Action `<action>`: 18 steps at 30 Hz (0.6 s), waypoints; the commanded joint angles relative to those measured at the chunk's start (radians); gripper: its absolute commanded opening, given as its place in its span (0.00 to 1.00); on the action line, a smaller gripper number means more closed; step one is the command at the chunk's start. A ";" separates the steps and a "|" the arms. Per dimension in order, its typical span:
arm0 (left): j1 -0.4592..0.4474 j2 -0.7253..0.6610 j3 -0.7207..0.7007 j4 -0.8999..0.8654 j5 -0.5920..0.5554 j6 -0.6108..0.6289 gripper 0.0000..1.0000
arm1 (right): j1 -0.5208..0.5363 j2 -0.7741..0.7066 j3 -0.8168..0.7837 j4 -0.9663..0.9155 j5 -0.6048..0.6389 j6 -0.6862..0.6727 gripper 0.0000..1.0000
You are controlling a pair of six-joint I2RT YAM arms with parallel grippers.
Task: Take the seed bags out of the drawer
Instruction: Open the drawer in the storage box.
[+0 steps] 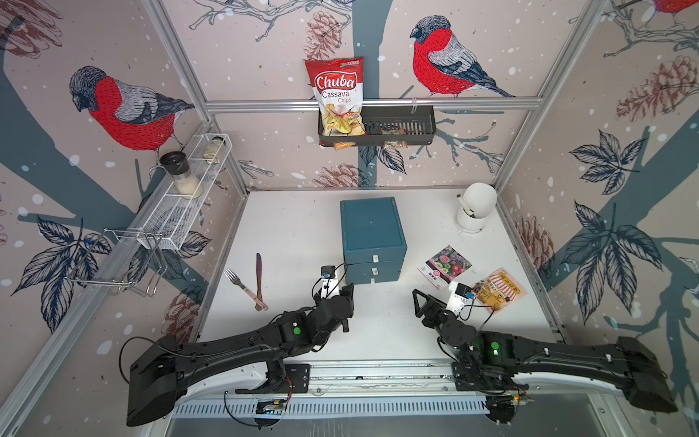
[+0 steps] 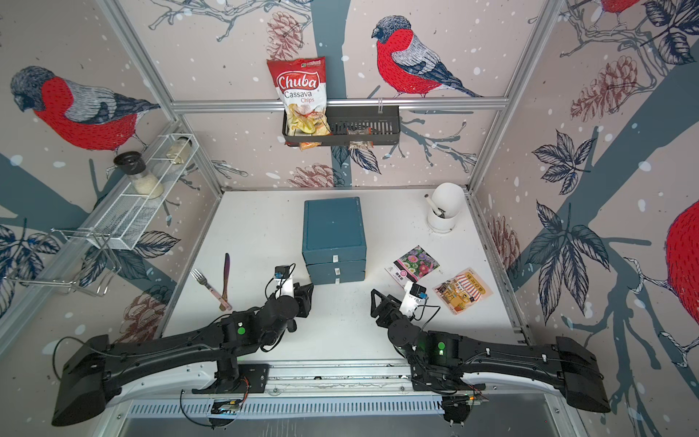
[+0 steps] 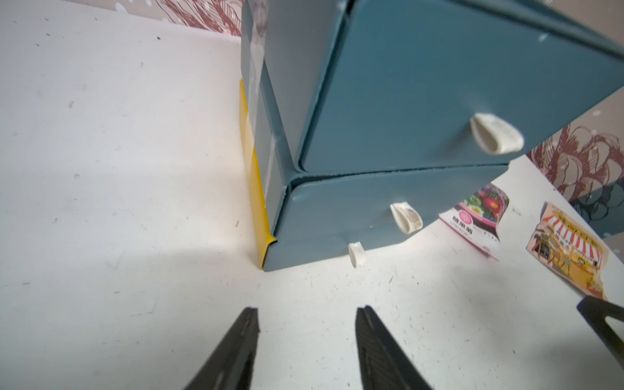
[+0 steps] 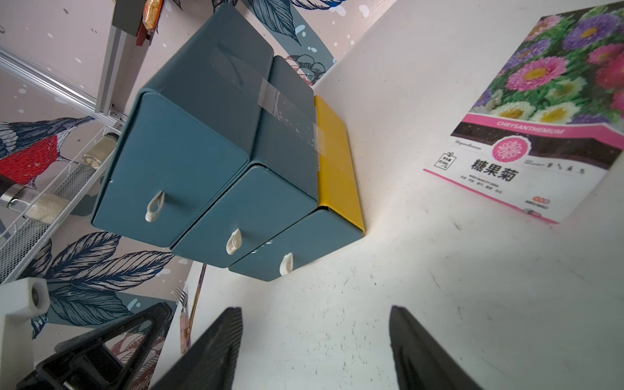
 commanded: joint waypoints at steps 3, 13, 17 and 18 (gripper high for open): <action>0.003 -0.042 -0.017 -0.006 -0.118 -0.026 0.61 | -0.016 0.114 0.080 0.009 -0.021 -0.011 0.73; 0.249 -0.102 0.149 -0.132 0.113 0.089 0.84 | -0.015 0.464 0.387 -0.236 -0.002 0.043 0.76; 0.297 -0.093 0.267 -0.272 0.123 0.084 0.96 | -0.021 0.565 0.455 -0.226 -0.024 0.015 0.78; 0.302 -0.093 0.292 -0.304 0.117 0.081 0.97 | -0.022 0.594 0.478 -0.221 -0.045 -0.020 0.78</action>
